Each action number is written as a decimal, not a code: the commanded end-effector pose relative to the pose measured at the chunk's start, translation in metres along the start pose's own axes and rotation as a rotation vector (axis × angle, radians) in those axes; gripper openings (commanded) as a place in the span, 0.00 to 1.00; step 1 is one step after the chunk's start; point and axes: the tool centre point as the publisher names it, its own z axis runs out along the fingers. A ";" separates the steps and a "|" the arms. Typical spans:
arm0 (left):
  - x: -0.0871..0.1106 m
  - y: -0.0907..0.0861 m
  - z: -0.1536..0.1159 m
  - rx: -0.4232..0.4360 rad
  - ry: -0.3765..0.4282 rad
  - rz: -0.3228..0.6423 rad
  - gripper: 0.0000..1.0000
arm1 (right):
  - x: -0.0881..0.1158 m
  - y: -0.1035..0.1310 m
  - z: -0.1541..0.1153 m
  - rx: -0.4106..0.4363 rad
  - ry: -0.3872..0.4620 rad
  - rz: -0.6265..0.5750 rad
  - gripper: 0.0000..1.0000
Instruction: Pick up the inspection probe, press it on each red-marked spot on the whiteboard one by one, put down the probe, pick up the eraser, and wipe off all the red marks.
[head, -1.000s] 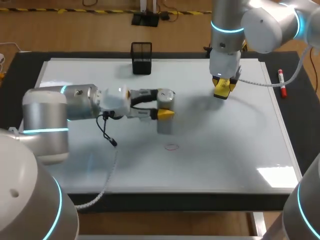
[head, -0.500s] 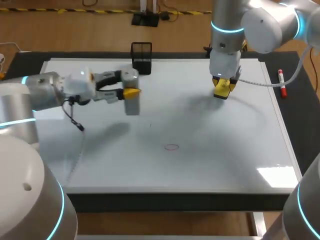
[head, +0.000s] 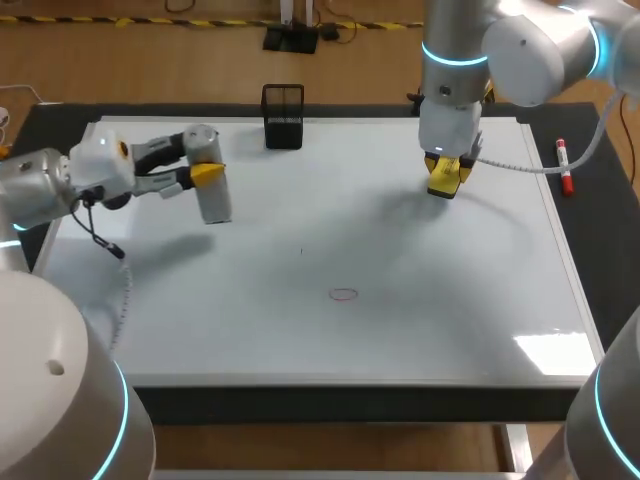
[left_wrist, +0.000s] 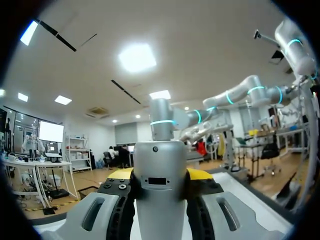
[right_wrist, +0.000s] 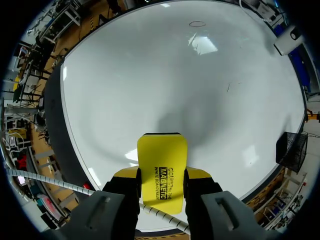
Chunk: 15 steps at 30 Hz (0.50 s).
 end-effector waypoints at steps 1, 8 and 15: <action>-0.004 -0.004 -0.011 -0.003 -0.006 -0.001 0.00 | 0.000 -0.001 -0.001 0.001 0.003 -0.001 0.00; -0.010 -0.006 -0.026 -0.009 -0.033 0.006 0.00 | 0.000 -0.001 -0.001 0.001 0.003 -0.001 0.00; -0.011 -0.007 -0.028 -0.007 -0.037 0.007 0.00 | 0.000 -0.001 -0.001 0.001 0.003 -0.001 0.00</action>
